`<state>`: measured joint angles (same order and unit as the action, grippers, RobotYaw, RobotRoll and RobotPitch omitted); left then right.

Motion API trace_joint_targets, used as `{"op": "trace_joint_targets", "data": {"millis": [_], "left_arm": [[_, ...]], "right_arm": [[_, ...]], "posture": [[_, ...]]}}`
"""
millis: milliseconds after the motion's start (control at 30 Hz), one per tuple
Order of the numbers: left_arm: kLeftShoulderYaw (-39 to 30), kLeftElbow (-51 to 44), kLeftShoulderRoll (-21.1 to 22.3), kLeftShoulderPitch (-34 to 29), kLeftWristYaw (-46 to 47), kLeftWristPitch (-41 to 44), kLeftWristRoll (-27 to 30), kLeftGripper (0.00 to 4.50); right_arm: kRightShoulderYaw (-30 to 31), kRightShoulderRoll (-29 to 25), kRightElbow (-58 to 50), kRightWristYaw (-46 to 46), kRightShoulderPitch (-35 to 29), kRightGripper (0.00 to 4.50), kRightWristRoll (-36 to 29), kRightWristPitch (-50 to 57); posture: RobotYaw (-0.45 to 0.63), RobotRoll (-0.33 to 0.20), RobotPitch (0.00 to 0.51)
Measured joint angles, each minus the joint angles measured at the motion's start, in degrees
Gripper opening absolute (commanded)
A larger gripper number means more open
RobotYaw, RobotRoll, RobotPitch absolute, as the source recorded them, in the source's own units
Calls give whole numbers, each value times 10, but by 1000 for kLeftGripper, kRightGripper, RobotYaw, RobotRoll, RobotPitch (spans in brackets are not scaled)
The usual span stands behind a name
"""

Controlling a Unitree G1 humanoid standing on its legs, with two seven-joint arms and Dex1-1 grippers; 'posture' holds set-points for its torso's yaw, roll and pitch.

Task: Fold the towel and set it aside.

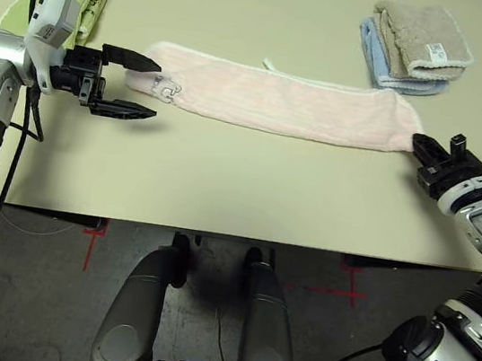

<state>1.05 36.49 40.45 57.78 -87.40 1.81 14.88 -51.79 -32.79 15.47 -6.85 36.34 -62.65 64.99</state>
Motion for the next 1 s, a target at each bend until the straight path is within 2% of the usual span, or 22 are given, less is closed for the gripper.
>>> {"op": "trace_joint_targets", "data": {"millis": [267, 433, 733, 1000], "left_arm": [[0, 0, -1, 0, 5, 1, 0, 4500], [0, -1, -1, -1, 9, 2, 0, 4500], [0, 0, -2, -1, 19, 2, 0, 4500], [0, -1, -2, -1, 21, 2, 0, 4500]], "right_arm": [[37, 9, 6, -5, 118, 61, -77, 10], [83, 23, 6, -8, 151, 61, -108, 24], [175, 5, 1, -72, 156, 61, -122, 68], [252, -4, -27, -119, 148, 61, -95, 82]], "posture": [[37, 0, 327], [47, 0, 322], [62, 0, 316], [69, 0, 312]]}}
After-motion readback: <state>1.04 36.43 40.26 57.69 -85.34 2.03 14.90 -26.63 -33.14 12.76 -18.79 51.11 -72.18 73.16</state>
